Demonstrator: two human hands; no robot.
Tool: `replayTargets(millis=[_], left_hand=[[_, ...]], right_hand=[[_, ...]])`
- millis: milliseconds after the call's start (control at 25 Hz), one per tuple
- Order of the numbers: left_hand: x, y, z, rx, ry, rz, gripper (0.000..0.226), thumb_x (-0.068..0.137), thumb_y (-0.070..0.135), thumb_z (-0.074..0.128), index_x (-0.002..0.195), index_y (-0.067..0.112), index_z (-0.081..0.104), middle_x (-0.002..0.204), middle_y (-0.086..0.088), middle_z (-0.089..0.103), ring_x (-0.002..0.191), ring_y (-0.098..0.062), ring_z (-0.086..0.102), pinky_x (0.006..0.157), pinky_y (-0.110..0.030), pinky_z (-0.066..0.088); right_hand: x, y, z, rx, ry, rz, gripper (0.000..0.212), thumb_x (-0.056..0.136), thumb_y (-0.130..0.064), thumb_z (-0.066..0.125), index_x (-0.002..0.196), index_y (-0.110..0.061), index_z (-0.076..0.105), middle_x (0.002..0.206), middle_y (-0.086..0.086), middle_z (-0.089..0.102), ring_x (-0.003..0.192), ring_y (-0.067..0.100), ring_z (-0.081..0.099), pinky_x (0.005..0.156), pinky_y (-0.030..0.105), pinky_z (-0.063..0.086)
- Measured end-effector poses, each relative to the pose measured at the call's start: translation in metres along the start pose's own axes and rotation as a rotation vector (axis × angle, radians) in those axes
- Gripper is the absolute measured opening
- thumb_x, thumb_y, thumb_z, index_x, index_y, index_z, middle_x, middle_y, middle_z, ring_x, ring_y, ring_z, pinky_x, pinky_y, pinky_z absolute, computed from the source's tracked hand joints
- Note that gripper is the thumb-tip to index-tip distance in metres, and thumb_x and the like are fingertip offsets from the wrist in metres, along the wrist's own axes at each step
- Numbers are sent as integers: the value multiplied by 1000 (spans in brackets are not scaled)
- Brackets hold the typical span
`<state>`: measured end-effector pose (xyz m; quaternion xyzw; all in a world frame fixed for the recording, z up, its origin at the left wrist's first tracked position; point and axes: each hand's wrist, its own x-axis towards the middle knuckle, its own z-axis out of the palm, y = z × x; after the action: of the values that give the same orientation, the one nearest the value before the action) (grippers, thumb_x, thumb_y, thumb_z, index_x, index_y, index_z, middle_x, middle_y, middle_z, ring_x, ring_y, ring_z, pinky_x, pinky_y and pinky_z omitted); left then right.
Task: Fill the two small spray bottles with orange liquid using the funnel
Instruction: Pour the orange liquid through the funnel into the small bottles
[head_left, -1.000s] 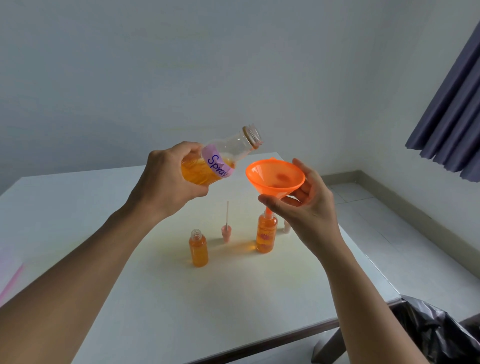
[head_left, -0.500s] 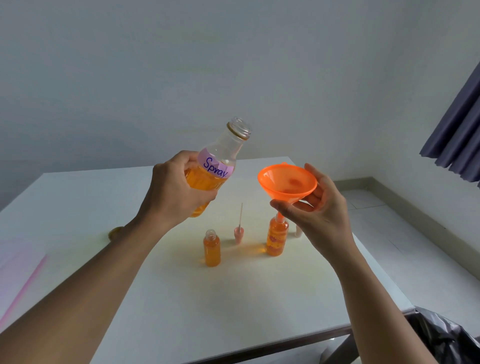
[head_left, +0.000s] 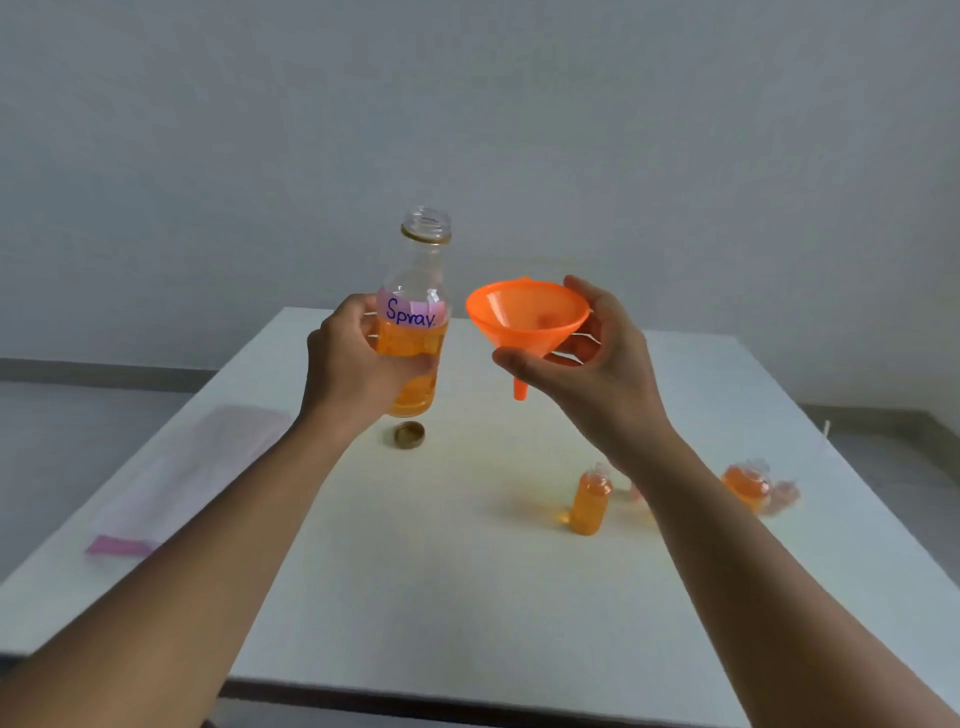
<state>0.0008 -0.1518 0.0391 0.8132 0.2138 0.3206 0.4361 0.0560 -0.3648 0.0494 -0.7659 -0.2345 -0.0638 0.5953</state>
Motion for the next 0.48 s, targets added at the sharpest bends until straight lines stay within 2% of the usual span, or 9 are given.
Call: replayTargets(millis=[80,200,320,480], left_hand=[[11,-25,-14,10,48,-67,64,58,35,90,114,25,62,109,4,70,96,-18,65,75,-30,51],[23,-56,-21,28,74,-134,68,58,33,91,118,23,61,113,0,69,99,-20,64,74,-30,51],[32,-77,-16,35,87,-178,72,61,32,91,124,21,58,120,-2,66,103,-20,62,78,-31,51],[43,-98,-6,22,99,-216,72,62,32,91,125,19,57,122,-2,65,98,-16,57,76,-29,49]], right_hand=[[14,7,42,-33,-61,50,99,65,-39,93,149,-28,41,129,-7,54,105,12,63,76,18,54],[37,23,90,-70,-111,139,99,67,-39,92,150,-23,39,135,-1,54,113,17,58,82,27,49],[60,42,120,-129,-140,206,100,70,-40,90,151,-19,36,142,3,52,125,22,53,84,29,46],[85,67,150,-245,-177,272,101,71,-43,89,152,-19,34,146,4,48,130,26,50,82,31,46]])
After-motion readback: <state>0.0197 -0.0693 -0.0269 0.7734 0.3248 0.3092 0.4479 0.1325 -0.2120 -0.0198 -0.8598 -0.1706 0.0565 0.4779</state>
